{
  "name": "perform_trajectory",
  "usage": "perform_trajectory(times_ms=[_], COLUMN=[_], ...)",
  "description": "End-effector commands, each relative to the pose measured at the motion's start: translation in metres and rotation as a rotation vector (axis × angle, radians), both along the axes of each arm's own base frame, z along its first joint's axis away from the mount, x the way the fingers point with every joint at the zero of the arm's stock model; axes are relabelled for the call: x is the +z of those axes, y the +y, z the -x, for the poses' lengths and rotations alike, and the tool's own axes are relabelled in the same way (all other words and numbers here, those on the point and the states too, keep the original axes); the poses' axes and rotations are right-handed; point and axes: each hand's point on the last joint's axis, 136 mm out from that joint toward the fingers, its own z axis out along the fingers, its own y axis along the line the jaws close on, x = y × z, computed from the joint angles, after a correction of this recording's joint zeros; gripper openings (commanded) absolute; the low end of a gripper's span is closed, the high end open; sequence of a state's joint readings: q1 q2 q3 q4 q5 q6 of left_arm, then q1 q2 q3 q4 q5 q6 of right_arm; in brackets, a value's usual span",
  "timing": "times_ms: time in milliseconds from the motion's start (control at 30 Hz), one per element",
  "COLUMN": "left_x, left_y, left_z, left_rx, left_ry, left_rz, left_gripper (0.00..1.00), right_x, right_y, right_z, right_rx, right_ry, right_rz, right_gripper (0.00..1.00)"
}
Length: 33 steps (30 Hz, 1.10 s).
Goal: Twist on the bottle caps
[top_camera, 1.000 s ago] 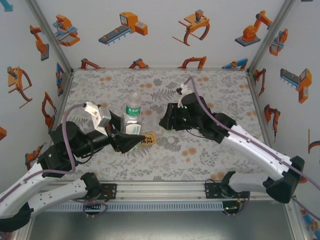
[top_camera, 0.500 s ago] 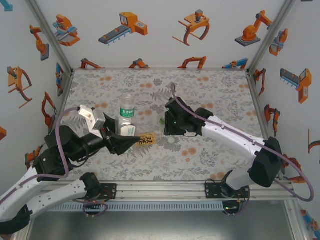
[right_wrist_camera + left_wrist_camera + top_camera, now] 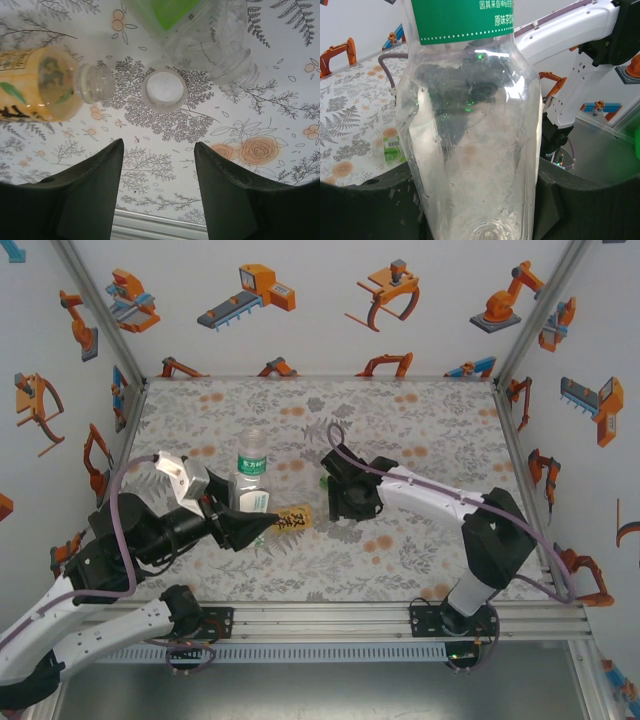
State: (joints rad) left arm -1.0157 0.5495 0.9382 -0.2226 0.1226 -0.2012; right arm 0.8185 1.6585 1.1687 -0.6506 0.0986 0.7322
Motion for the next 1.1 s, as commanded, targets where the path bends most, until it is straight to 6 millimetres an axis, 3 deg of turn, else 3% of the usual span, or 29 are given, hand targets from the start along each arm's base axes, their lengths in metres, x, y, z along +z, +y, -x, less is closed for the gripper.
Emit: perform_trajectory(times_ms=[0,300,600,1067], left_x=[0.003,0.006,0.004,0.004], left_y=[0.006,0.017,0.021,0.023], left_z=[0.0,0.0,-0.003,-0.006], left_rx=[0.016,0.05,0.077,0.096], left_ry=[0.008,0.0,0.009,0.011], left_rz=[0.03,0.068,0.073,0.072], left_gripper=[0.0,0.0,0.0,0.0], right_x=[-0.009,-0.037,-0.055,-0.053], right_y=[-0.002,0.009,0.004,0.007], right_z=[-0.006,-0.012,-0.02,-0.027], right_rx=[0.007,0.018,0.018,0.063], right_ry=[-0.006,0.024,0.029,0.009], right_rz=[0.039,0.032,0.07,0.081], right_gripper=[0.56,0.56,0.53,0.47])
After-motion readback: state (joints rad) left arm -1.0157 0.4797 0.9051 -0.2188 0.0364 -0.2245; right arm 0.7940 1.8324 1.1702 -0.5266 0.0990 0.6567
